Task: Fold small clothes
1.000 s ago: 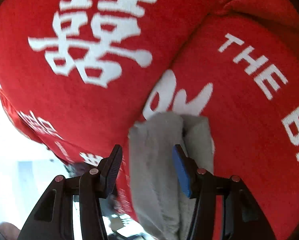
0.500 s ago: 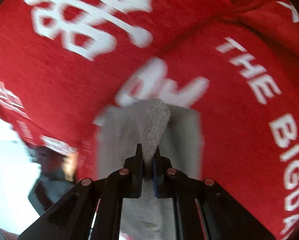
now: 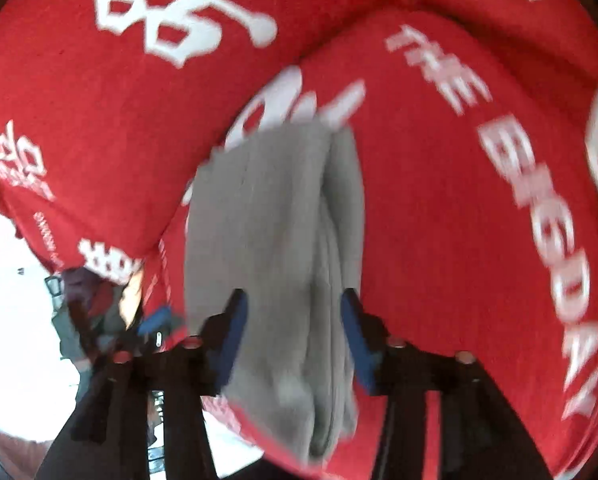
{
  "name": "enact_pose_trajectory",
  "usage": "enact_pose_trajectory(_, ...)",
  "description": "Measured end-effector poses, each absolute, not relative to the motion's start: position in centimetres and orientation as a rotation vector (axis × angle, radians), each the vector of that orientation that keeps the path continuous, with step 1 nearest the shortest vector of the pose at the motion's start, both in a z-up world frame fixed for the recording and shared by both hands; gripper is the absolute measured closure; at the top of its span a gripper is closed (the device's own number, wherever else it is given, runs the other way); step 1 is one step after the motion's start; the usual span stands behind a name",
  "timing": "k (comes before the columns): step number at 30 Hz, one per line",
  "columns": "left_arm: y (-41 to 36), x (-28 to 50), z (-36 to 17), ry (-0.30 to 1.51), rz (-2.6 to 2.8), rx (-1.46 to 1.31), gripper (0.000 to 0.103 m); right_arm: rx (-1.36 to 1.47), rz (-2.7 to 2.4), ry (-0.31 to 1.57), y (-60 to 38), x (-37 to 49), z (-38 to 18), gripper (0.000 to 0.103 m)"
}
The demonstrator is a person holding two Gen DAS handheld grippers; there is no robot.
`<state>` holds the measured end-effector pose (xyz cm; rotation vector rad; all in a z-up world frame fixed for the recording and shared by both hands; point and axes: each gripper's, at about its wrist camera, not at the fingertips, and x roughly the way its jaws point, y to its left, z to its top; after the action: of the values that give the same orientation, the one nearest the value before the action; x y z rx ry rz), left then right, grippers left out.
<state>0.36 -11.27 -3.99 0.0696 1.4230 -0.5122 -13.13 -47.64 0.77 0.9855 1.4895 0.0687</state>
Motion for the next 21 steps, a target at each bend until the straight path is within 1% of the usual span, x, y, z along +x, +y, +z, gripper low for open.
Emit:
enact_pose_trajectory(5, -10.4, -1.0, -7.1, 1.592, -0.582, -0.026, 0.037, 1.155, 0.036, 1.511, -46.0, -19.8, 0.0, 0.048)
enact_pose_trajectory(8, -9.8, -1.5, -8.5, 1.653, -0.589, -0.107, 0.038, 1.215, 0.012, 1.497, -45.5, -21.4, -0.9, 0.048)
enact_pose_trajectory(9, -9.8, -1.7, -8.4, 1.645, -0.600, -0.121, 0.052, 1.223, 0.005, 1.484, -45.4, -21.6, -1.1, 0.048)
enact_pose_trajectory(10, -9.9, -1.8, -8.3, 1.631, -0.628, -0.124, 0.071, 1.221, -0.003, 1.476, -45.4, -21.7, -1.0, 0.050)
enact_pose_trajectory(11, -10.3, -2.2, -8.1, 1.615, -0.663, -0.095, 0.074, 1.215, -0.015, 1.469, -45.0, -21.6, -1.1, 0.067)
enact_pose_trajectory(12, -10.6, -2.5, -7.6, 1.597, -0.670, -0.059, 0.074, 1.204, -0.029, 1.462, -44.7, -21.4, -0.9, 0.081)
enact_pose_trajectory(13, -10.9, -2.8, -7.3, 1.572, -0.686, -0.011, 0.078, 1.194, -0.036, 1.450, -44.6, -21.2, -0.6, 0.089)
enact_pose_trajectory(14, -11.1, -3.2, -7.0, 1.550, -0.700, 0.029, 0.079, 1.171, -0.026, 1.423, -44.5, -21.0, 0.4, 0.089)
enact_pose_trajectory(17, -10.8, -4.0, -7.2, 1.518, -0.727, 0.067, 0.079, 1.090, -0.027, 1.428, -42.8, -20.7, 1.5, 0.090)
enact_pose_trajectory(21, -10.1, -4.5, -8.0, 1.524, -0.738, 0.056, 0.079, 1.040, -0.120, 1.479, -43.2, -22.6, -0.6, 0.090)
